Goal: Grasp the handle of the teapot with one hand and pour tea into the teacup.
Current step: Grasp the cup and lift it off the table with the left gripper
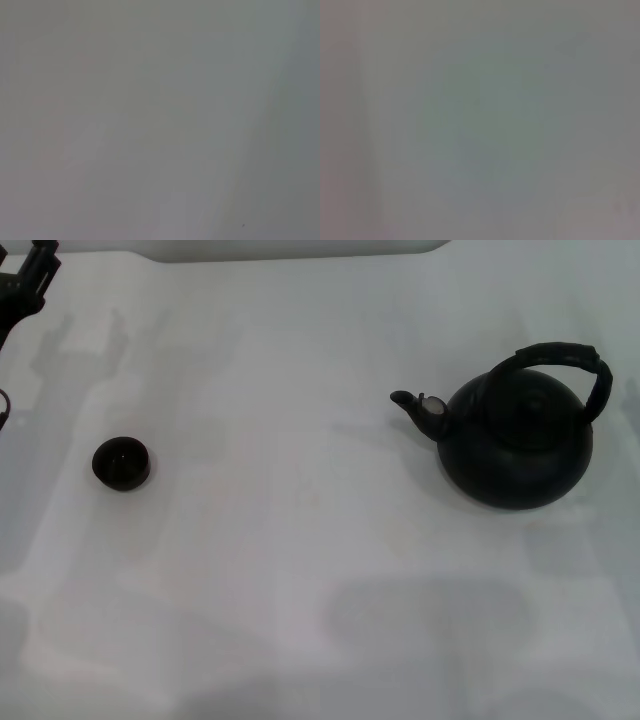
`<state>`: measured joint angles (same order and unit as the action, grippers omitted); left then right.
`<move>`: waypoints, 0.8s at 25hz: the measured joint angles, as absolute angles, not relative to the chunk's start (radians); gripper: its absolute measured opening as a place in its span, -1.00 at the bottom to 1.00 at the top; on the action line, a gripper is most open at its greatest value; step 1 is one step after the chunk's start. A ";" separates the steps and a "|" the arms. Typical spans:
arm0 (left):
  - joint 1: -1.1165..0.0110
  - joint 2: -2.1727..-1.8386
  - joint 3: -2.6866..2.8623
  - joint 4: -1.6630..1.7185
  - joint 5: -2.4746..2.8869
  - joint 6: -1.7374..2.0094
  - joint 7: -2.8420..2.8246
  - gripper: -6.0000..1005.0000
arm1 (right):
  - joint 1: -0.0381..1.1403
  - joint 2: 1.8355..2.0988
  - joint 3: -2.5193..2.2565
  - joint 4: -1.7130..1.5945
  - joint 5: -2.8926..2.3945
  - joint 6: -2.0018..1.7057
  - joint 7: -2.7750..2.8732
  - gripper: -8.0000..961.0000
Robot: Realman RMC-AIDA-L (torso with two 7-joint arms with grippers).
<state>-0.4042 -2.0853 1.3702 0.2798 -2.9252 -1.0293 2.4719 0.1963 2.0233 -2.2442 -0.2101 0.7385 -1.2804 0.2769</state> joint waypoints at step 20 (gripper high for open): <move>-0.408 -2.081 1.406 0.297 -2.926 -1.035 2.452 0.42 | 0.206 2.023 -2.236 -0.217 0.741 -1.268 0.279 0.79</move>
<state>-0.4084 -2.0812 1.4056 0.2967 -2.9260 -1.0349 2.4520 0.2057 2.0233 -2.2355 -0.2169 0.7413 -1.2679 0.2788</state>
